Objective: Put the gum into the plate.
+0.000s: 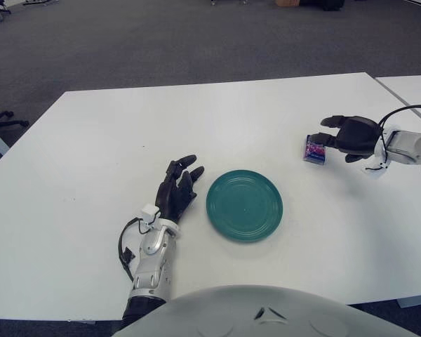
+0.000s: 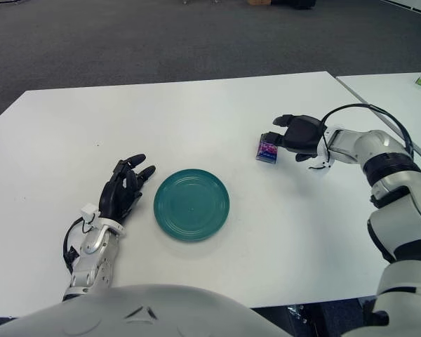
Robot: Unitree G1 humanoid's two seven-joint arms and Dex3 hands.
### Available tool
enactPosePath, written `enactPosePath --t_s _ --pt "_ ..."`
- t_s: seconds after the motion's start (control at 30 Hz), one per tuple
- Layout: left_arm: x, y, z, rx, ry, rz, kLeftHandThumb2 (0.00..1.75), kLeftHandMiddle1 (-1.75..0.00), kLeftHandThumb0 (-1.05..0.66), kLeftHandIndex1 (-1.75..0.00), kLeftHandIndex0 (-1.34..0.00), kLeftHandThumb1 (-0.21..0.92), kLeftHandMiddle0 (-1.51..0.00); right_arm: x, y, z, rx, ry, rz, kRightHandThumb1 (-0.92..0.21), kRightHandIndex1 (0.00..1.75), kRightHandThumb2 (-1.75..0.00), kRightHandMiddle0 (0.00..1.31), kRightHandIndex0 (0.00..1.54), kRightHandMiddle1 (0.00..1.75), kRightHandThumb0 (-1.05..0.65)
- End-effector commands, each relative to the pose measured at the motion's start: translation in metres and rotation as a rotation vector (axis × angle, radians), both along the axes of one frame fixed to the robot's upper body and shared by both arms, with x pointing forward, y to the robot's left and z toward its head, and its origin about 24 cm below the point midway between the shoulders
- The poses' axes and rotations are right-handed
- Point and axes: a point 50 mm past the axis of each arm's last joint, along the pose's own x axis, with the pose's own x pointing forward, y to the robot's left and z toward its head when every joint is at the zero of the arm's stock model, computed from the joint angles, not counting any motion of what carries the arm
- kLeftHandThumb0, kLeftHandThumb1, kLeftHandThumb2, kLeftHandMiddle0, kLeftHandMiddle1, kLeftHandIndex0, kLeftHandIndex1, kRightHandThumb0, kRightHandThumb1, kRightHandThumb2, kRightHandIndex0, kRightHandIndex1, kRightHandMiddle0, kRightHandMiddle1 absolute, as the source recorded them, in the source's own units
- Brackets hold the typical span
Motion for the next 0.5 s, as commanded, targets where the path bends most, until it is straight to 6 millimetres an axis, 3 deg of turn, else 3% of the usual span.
enactPosePath --t_s 0.0,0.47 --pt "-0.007 -0.005 -0.009 -0.034 0.051 0.006 0.73 -0.59 -0.80 -1.12 -0.27 0.92 -0.45 0.006 0.004 0.001 0.011 -0.029 0.000 -0.80 0.02 -0.45 0.00 0.35 0.42 -0.51" --pt "-0.011 -0.007 -0.010 -0.065 0.063 0.027 0.71 -0.59 -0.77 -1.11 -0.26 0.92 -0.45 0.016 0.022 -0.001 0.034 -0.036 0.059 -0.72 0.03 -0.50 0.00 0.40 0.50 -0.55"
